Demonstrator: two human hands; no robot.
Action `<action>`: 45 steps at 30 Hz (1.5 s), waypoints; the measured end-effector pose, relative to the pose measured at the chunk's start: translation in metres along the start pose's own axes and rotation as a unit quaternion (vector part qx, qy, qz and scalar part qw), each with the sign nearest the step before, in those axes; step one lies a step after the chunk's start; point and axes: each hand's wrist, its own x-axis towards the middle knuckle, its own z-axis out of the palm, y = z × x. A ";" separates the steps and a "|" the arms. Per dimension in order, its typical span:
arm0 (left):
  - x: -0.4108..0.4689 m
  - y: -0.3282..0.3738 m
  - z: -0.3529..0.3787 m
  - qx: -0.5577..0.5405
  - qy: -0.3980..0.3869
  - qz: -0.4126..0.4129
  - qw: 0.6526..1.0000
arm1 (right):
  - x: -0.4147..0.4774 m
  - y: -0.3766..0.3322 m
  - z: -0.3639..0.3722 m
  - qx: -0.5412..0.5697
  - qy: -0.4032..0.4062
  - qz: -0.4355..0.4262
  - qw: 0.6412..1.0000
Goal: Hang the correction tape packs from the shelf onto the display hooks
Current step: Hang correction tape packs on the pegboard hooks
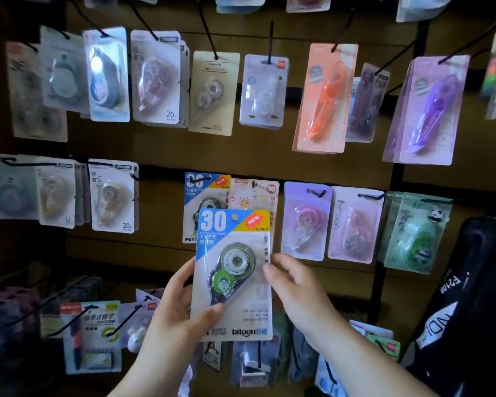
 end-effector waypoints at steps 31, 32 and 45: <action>0.051 0.017 -0.049 0.153 0.066 0.012 0.986 | 0.076 -0.031 0.057 -0.049 0.061 -0.060 0.995; 0.054 0.014 -0.050 0.163 0.069 0.014 0.984 | 0.078 -0.028 0.058 -0.056 0.059 -0.063 0.995; 0.103 -0.012 -0.052 0.238 0.080 0.025 0.968 | 0.120 -0.003 0.068 -0.104 0.119 -0.057 0.986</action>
